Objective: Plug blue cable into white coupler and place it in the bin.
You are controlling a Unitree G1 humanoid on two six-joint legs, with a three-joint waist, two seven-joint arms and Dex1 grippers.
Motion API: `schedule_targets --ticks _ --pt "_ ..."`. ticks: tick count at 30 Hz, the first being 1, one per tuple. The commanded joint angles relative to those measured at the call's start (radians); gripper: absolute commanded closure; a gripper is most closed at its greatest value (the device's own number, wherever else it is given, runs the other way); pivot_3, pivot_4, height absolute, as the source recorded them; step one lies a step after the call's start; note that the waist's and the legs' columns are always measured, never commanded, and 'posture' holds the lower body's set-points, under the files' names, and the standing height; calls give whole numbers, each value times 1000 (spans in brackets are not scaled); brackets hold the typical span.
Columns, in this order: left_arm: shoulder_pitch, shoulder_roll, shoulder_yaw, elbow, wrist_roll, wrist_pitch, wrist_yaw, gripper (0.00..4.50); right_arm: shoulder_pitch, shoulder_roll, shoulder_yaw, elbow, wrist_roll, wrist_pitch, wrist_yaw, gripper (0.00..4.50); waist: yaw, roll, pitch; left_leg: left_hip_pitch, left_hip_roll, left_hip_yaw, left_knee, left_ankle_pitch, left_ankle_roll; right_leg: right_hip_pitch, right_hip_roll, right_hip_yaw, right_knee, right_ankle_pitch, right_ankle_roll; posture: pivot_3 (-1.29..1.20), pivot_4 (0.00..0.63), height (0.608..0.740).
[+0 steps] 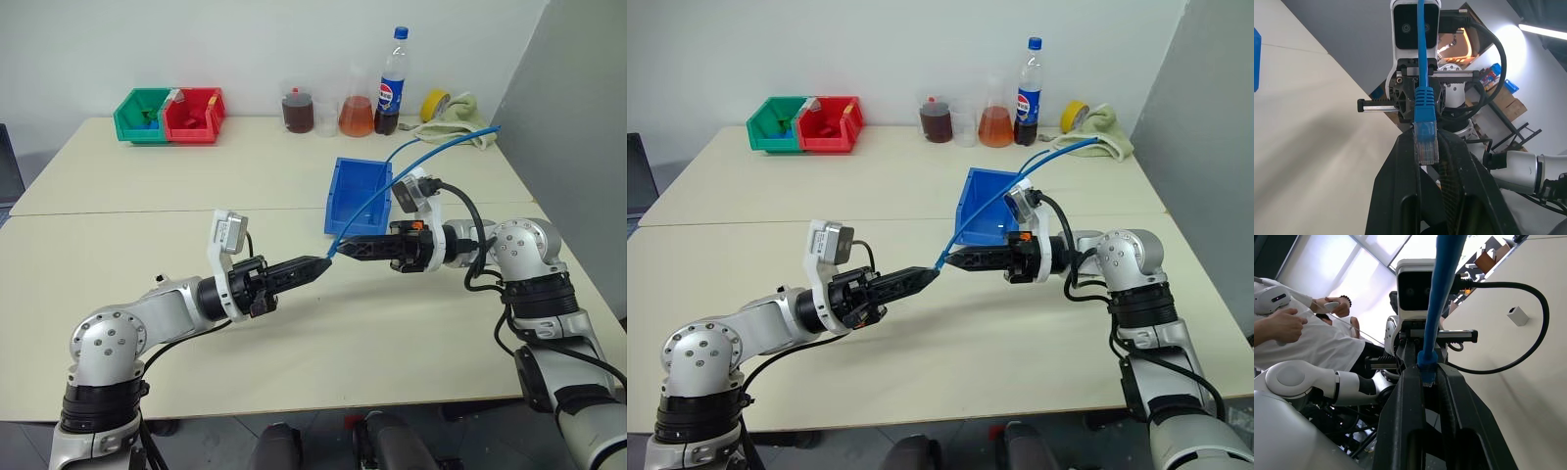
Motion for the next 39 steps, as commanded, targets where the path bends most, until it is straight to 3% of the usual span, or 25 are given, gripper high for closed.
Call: schedule_targets --ticks 1,2,3,7,21,24,29,39 --pt "-10 0 -7 -26 -8 -15 -6 4267 -32 6 -1 -31 9 9 24 4408 0 0 0 0 0 0 0 0 0 0 0 0 0 0 0 0 150 740" --pt "-11 0 -6 -26 -10 -15 -5 4267 -33 7 -2 -32 10 11 25 4408 0 0 0 0 0 0 0 0 0 0 0 0 0 0 0 0 150 740" --pt "-12 0 -5 -26 -11 -15 -4 4267 -33 7 -2 -32 12 15 26 3711 0 0 0 0 0 0 0 0 0 0 0 0 0 0 0 0 150 740" --pt "-16 -1 -7 -26 -10 -15 -2 4267 -34 11 -8 -34 12 19 21 2900 0 0 0 0 0 0 0 0 0 0 0 0 0 0 0 0 150 740" --pt "-25 0 -13 -22 -11 -19 1 4267 -51 47 -32 -13 10 38 -4 2900 0 0 0 0 0 0 0 0 0 0 0 0 0 0 0 0 150 740" --pt "-23 -1 -14 -24 -8 -21 2 4267 -46 41 -30 -16 11 41 2 3279 0 0 0 0 0 0 0 0 0 0 0 0 -1 0 0 0 150 740" --pt "-24 -1 -15 -23 -5 -23 1 4267 -45 38 -29 -14 5 37 5 4348 -1 0 0 0 0 0 -1 0 0 0 0 0 -1 0 0 0 150 740" --pt "-21 1 -15 -25 -1 -24 -3 4267 -47 30 -31 -5 -8 29 7 4355 -1 0 0 -1 0 0 -1 0 0 0 0 0 -1 0 0 0 150 740"
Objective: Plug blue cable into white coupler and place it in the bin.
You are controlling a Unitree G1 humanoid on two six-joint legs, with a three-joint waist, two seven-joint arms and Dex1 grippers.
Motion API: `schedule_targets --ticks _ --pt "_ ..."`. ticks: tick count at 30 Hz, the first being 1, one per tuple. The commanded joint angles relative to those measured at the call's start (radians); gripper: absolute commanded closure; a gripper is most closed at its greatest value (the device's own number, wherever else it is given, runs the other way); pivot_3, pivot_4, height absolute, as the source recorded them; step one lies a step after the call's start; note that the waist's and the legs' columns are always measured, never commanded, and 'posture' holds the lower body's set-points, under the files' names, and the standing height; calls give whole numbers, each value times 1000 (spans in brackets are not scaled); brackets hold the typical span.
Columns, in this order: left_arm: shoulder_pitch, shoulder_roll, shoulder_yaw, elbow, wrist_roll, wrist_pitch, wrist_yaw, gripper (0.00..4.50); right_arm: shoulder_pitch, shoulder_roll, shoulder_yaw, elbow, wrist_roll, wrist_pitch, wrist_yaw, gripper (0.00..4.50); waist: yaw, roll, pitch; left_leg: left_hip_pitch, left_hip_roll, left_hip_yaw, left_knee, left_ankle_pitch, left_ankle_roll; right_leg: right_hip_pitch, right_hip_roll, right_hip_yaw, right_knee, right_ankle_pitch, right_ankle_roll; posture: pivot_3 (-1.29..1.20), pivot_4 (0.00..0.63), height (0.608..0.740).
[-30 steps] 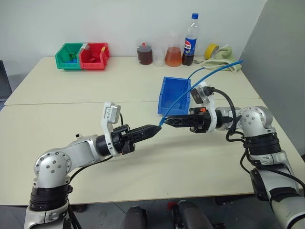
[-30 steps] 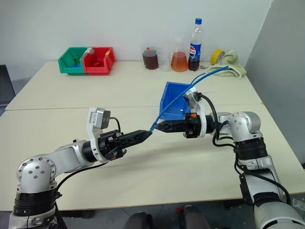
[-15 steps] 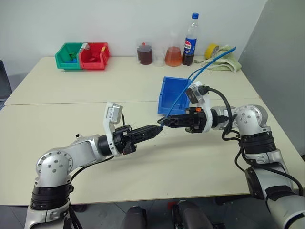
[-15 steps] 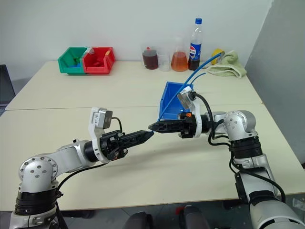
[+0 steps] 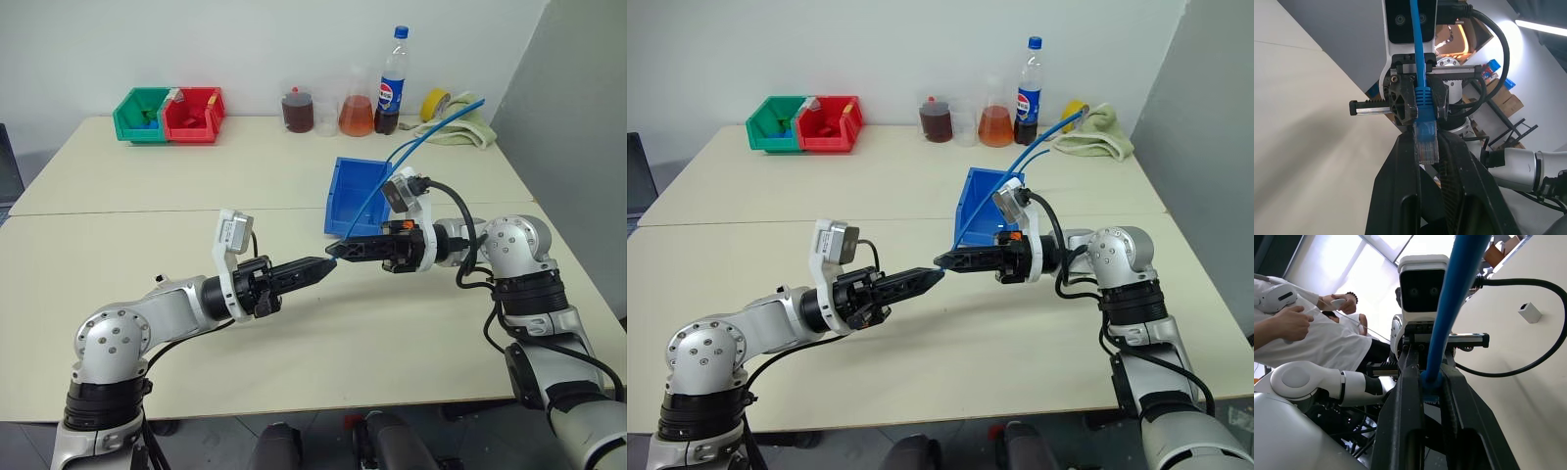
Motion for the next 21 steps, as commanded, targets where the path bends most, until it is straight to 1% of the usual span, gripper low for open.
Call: schedule_targets --ticks 1,5,7,8,10,11,12,14,15,18,21 --pt "-9 4 6 -21 2 -21 -6 4267 -25 -11 -30 -10 7 -8 11 4355 0 0 0 0 0 0 0 0 0 0 0 0 0 0 0 0 150 740" --pt "-9 8 9 -20 15 -25 -11 4267 -30 -3 -45 -2 10 -7 -7 4355 0 0 0 0 0 0 0 0 0 0 0 0 0 0 0 0 150 740" --pt "-6 11 11 -16 28 -28 -19 3564 -34 -3 -50 1 11 -8 -13 4355 0 0 0 0 0 0 0 0 0 0 0 0 0 0 0 0 150 740" --pt "-4 14 11 -15 36 -29 -23 3500 -35 -3 -52 3 10 -10 -15 4355 0 0 0 0 0 0 0 0 0 0 0 0 0 0 0 0 150 740" --pt "3 19 13 -18 42 -31 -34 3100 -36 0 -57 4 9 -11 -22 4355 0 0 0 0 0 0 0 0 0 0 0 0 0 0 0 0 150 740" --pt "5 22 17 -19 37 -31 -35 2974 -36 1 -59 4 8 -12 -24 4355 0 0 0 0 0 0 0 0 0 0 0 0 0 0 0 0 150 740" --pt "9 25 22 -21 32 -30 -36 2665 -35 2 -62 2 7 -13 -27 4355 0 0 0 0 0 0 0 0 0 0 0 0 0 0 0 0 150 740" --pt "41 51 50 -41 18 -24 -43 2298 -34 5 -74 4 5 -20 -38 4355 -2 0 0 0 0 0 0 0 0 0 0 0 -1 0 0 0 150 740" --pt "62 65 67 -55 14 -25 -43 2252 -33 6 -79 4 3 -24 -44 4355 -4 0 0 0 0 0 -1 0 0 0 0 0 -1 0 0 0 150 740" --pt "110 98 106 -83 -5 -33 -33 1656 -28 5 -83 -3 -4 -38 -51 4355 -4 1 1 -1 1 0 -1 0 0 -1 0 0 -1 0 0 0 150 740" --pt "213 188 181 -162 80 -49 -87 1079 -26 10 -89 -7 -15 -62 -57 4355 -2 1 2 -2 1 0 -1 0 0 -2 0 0 -2 0 -1 0 150 740"
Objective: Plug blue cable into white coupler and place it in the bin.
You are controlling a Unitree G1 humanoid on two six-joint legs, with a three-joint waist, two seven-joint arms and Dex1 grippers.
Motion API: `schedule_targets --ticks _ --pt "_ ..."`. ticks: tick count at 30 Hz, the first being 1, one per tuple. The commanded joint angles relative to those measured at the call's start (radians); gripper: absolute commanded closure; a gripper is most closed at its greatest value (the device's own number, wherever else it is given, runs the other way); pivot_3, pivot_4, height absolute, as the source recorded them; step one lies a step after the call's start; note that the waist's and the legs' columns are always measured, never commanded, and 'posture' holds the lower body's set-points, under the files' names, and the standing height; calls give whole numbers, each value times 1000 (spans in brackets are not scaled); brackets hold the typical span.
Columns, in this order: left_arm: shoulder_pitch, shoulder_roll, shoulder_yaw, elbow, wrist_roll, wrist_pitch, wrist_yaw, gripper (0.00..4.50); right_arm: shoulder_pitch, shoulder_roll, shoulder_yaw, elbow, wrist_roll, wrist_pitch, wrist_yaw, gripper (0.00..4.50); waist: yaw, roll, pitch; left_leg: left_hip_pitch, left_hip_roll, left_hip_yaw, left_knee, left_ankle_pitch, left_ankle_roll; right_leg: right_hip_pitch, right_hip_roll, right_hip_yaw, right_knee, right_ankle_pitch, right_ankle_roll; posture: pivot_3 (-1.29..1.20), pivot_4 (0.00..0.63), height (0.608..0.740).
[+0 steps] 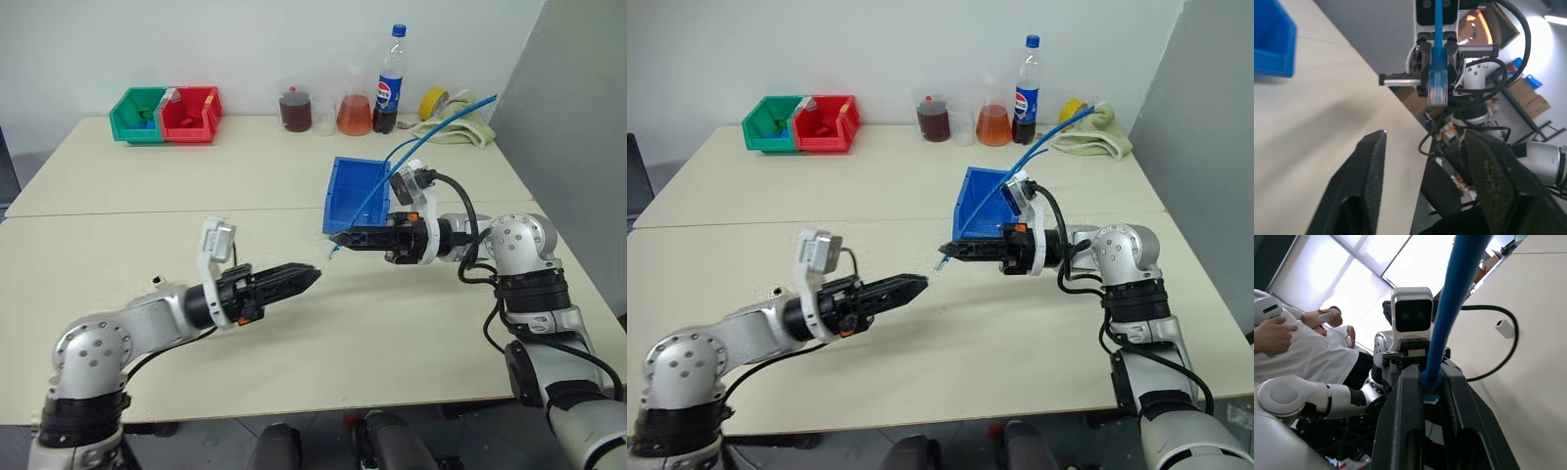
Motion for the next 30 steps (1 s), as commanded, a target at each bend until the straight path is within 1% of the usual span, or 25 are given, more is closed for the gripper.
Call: schedule_targets --ticks 1,4,6,9,13,17,19,22,24,27,30 --pt "100 95 113 -116 72 -37 -68 896 -18 3 -32 -23 1 -42 -2 4355 -1 1 1 0 0 0 0 0 0 0 0 0 0 0 0 0 150 740" --pt "199 180 191 -172 212 -101 -133 313 -13 9 -25 -26 -10 -70 -1 4355 0 2 2 -1 0 1 0 0 0 -1 0 1 -1 0 0 0 150 740" --pt "256 231 243 -188 302 -144 -179 313 -10 13 -23 -27 -15 -85 -1 4355 1 3 3 -1 0 0 -1 0 0 -1 0 0 -1 0 0 0 150 740" --pt "364 278 336 -144 516 -264 -224 313 -6 19 -13 -30 -28 -110 11 4355 2 5 5 -1 0 1 -1 0 0 -2 0 0 -1 0 -1 0 150 740" --pt "427 259 408 -45 713 -404 -213 313 0 26 3 -36 -44 -137 26 4355 3 7 6 -1 0 1 -2 0 0 -2 -1 0 -1 -1 -2 0 150 740" --pt "465 182 472 2 838 -498 -143 313 8 30 18 -49 -49 -150 32 4355 1 7 6 -3 1 1 -3 -1 0 -4 -1 0 -2 -1 -2 0 150 740" --pt "493 141 491 15 881 -534 -131 313 11 31 24 -51 -51 -154 33 4355 1 6 6 -6 1 2 -3 -1 1 -7 -1 0 -2 -1 -2 0 150 740" --pt "532 94 471 60 966 -615 -124 313 10 35 30 -46 -52 -154 32 4355 2 6 5 -14 0 2 -1 -1 1 -16 -2 0 1 -1 -2 0 150 740" --pt "532 76 438 94 1009 -665 -130 313 7 36 31 -40 -51 -153 33 4355 2 5 5 -14 0 2 -1 -1 1 -17 -2 0 1 -1 -2 0 150 740" --pt "472 66 370 175 1051 -719 -142 313 1 39 34 -31 -58 -154 35 4355 3 5 5 -14 0 2 -1 -1 1 -16 -2 0 3 -1 -2 0 150 740" --pt "386 84 289 286 1085 -776 -193 313 -8 43 33 -21 -62 -151 33 4355 7 4 4 -13 0 1 0 -1 1 -16 -2 -1 4 -1 -2 0 150 740"
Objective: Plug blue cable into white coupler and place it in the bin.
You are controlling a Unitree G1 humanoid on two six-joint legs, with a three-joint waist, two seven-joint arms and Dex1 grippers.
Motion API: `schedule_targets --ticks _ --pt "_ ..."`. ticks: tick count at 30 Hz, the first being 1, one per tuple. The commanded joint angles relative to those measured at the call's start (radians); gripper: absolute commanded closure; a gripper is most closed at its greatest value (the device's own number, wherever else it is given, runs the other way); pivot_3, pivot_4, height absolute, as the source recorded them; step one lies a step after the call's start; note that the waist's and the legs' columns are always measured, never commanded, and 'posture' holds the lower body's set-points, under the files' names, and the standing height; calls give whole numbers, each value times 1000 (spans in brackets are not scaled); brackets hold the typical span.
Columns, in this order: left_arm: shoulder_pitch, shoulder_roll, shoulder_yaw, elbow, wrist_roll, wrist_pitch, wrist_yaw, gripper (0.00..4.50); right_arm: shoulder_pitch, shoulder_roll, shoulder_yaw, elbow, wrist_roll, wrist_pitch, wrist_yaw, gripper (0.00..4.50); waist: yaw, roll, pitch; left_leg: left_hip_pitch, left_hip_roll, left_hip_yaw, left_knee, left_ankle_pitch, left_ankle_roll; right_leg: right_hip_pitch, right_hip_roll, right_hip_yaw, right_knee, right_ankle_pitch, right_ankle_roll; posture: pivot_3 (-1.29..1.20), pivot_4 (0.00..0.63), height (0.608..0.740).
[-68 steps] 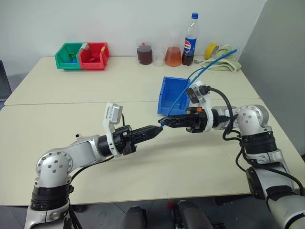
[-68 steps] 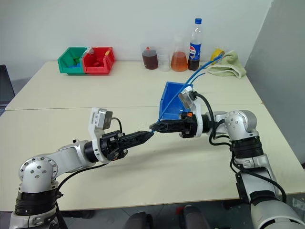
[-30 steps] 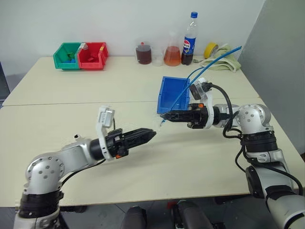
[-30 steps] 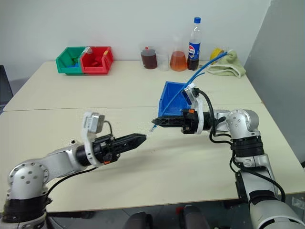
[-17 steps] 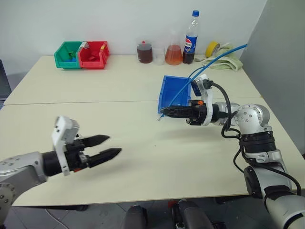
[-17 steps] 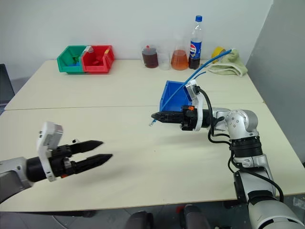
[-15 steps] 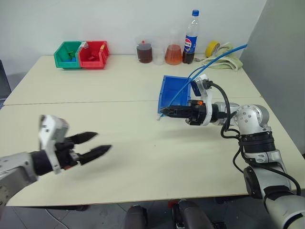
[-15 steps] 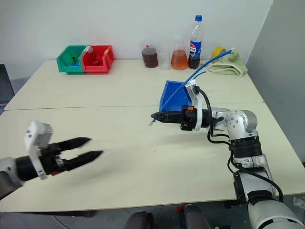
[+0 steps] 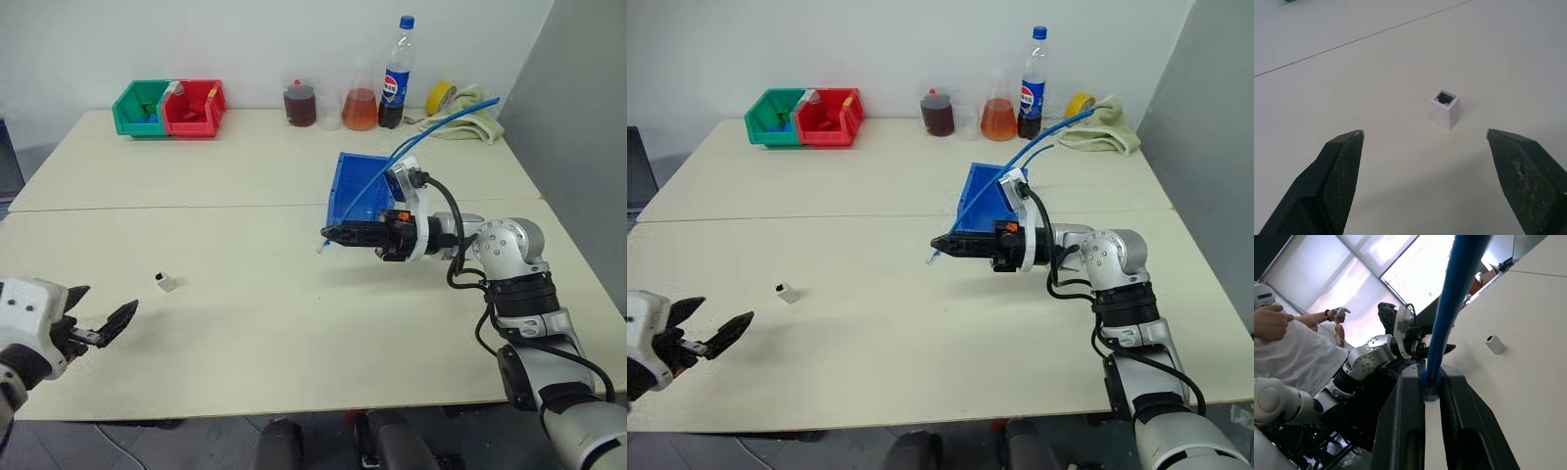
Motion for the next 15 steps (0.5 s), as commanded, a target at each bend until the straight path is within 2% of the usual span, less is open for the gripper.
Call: schedule_targets --ticks 1,10,15 --pt "-96 29 -83 125 48 -90 -67 313 -22 3 -6 -10 -2 -8 10 4355 0 -1 -1 0 0 0 0 0 0 0 0 0 0 0 0 0 150 740" --pt "-381 125 -272 603 140 -264 -317 313 -23 1 -13 -21 -8 11 -4 4355 -7 -2 -1 -1 0 2 0 0 0 -1 0 0 1 3 -3 0 150 740" --pt "-539 140 -365 781 189 -322 -422 313 -20 0 -24 -36 0 26 -24 4355 -5 -3 -2 -1 0 1 0 0 0 -1 0 0 1 3 -4 0 150 740"
